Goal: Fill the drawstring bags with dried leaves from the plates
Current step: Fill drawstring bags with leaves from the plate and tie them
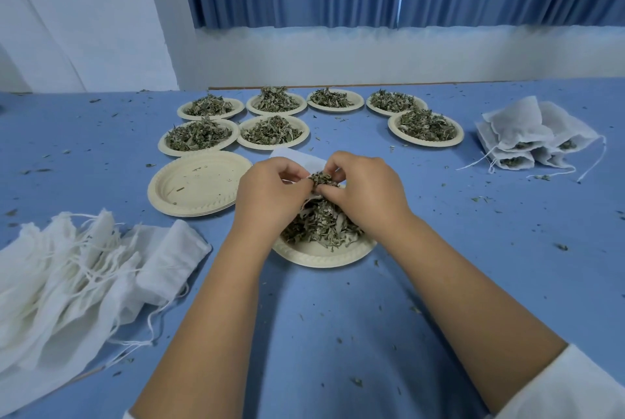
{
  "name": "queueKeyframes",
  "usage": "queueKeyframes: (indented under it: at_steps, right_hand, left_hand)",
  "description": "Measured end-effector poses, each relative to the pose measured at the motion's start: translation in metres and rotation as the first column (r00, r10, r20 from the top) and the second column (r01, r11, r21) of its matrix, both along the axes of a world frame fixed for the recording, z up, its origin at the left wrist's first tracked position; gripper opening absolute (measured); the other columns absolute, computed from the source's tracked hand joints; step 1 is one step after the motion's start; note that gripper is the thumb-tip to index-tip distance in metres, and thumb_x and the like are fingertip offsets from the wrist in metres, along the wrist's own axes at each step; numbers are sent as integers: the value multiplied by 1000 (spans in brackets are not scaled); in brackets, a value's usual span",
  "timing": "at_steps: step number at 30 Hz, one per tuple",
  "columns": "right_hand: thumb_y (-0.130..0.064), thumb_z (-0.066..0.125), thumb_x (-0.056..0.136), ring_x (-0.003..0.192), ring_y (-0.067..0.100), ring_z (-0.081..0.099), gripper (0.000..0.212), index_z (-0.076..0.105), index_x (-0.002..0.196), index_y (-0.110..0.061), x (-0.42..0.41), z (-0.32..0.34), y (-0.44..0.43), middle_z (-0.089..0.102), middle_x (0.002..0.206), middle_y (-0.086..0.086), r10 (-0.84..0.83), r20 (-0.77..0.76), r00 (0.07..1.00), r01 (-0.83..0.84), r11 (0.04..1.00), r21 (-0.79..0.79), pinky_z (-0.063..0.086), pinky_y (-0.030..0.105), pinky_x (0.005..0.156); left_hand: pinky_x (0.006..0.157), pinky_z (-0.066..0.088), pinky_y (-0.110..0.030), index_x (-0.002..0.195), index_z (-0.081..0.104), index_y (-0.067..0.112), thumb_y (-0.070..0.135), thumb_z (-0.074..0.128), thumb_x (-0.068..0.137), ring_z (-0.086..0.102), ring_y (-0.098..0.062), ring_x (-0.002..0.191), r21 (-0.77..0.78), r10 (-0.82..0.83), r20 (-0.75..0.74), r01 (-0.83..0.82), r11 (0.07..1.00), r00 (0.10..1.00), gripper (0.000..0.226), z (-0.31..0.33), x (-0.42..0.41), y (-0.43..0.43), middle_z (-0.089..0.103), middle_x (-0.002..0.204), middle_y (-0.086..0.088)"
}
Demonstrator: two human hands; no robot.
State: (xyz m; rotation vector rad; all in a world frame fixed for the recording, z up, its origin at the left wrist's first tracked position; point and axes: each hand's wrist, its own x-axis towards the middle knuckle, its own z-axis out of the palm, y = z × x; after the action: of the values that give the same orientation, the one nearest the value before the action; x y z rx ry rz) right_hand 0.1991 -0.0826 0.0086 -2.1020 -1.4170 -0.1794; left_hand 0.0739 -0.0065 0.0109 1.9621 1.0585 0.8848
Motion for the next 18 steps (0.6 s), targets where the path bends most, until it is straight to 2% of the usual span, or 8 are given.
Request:
queueKeyframes:
  at_steps: [3, 6, 9, 11, 14, 18]
  right_hand:
    - [-39, 68, 85, 93, 20, 63, 21, 65, 102, -27, -1, 0, 1, 71, 98, -6, -4, 69, 998, 6, 1000, -29, 48, 32, 71]
    - [-36, 68, 84, 91, 20, 62, 19, 69, 101, -29, -1, -1, 1, 70, 98, -5, 11, 47, 999, -11, 1000, 3, 47, 32, 69]
    - [-27, 75, 80, 80, 14, 56, 20, 73, 99, -24, -1, -1, 2, 61, 94, -3, 48, -80, 996, -40, 994, 102, 45, 30, 69]
    - [-18, 79, 76, 73, 9, 58, 21, 72, 96, -20, -1, 0, 2, 61, 87, -4, 104, -227, 968, -68, 985, 160, 45, 20, 69]
    - [-8, 77, 74, 75, 8, 67, 25, 68, 92, -23, -4, 2, 1, 68, 90, -3, 211, -453, 866, -123, 969, 215, 49, 10, 70]
    - [-11, 69, 81, 74, -4, 68, 20, 68, 89, -29, -6, 3, 3, 70, 93, -12, 273, -531, 802, -131, 948, 290, 49, 7, 68]
  left_hand:
    - [68, 46, -23, 79, 74, 22, 17, 72, 82, 62, -6, 70, -94, -33, 103, 43, 995, 994, 6, 3, 0, -2, 71, 76, 8]
    - [76, 53, -31, 78, 75, 23, 18, 74, 82, 67, -14, 81, -106, -49, 114, 61, 992, 992, 6, 5, 0, -4, 74, 81, 2]
    - [64, 45, -19, 78, 75, 24, 16, 72, 84, 62, 2, 64, -111, -54, 115, 67, 992, 992, 10, 4, -1, -3, 72, 73, 9]
    - [57, 40, -16, 77, 75, 23, 15, 70, 84, 56, 7, 54, -110, -31, 108, 42, 993, 994, 12, 3, -1, -2, 70, 66, 12]
    - [61, 43, -24, 74, 75, 23, 16, 71, 83, 55, -1, 55, -106, 5, 106, 6, 994, 994, 12, 4, -1, -2, 65, 59, 12]
    - [68, 49, -30, 66, 72, 26, 15, 72, 83, 60, -10, 61, -173, 32, 157, -5, 985, 987, 20, 4, -3, 0, 64, 53, 13]
